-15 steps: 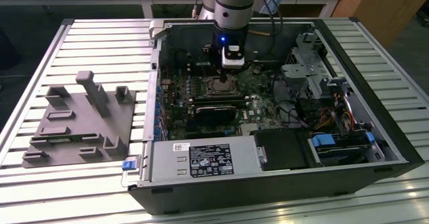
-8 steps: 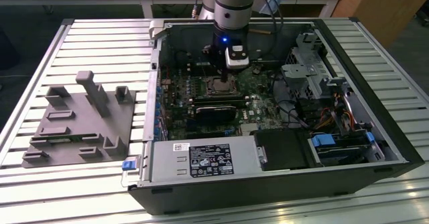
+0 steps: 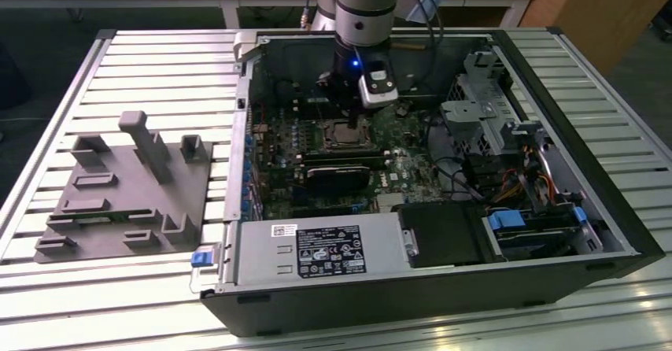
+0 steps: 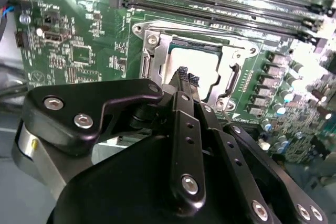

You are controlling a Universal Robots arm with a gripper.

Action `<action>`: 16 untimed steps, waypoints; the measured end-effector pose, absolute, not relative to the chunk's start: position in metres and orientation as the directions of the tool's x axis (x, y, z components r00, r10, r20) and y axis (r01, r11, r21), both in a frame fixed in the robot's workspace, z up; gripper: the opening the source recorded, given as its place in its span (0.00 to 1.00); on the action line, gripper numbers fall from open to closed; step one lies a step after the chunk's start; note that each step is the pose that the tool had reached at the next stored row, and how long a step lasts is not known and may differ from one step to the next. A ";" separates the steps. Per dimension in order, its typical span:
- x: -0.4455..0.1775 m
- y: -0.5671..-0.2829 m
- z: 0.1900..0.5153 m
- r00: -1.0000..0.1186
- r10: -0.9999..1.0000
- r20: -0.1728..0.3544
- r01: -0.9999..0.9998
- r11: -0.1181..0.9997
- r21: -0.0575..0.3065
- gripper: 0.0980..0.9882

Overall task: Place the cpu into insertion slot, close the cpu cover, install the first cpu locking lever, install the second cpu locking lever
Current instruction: 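Close the cpu cover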

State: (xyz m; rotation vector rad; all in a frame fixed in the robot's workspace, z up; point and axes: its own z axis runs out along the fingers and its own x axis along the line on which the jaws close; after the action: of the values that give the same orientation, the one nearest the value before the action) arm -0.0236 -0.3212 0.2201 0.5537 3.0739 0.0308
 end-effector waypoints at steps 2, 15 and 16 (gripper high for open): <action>-0.024 -0.321 0.220 -0.947 0.320 -0.017 0.320 0.947 0.025 0.01; -0.024 -0.321 0.219 -0.991 0.131 -0.035 0.130 0.991 0.037 0.01; -0.025 -0.321 0.219 -0.991 0.128 -0.036 0.127 0.991 0.037 0.01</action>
State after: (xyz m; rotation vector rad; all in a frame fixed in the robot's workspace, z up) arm -0.0247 -0.3214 0.2190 0.1981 3.0966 0.0536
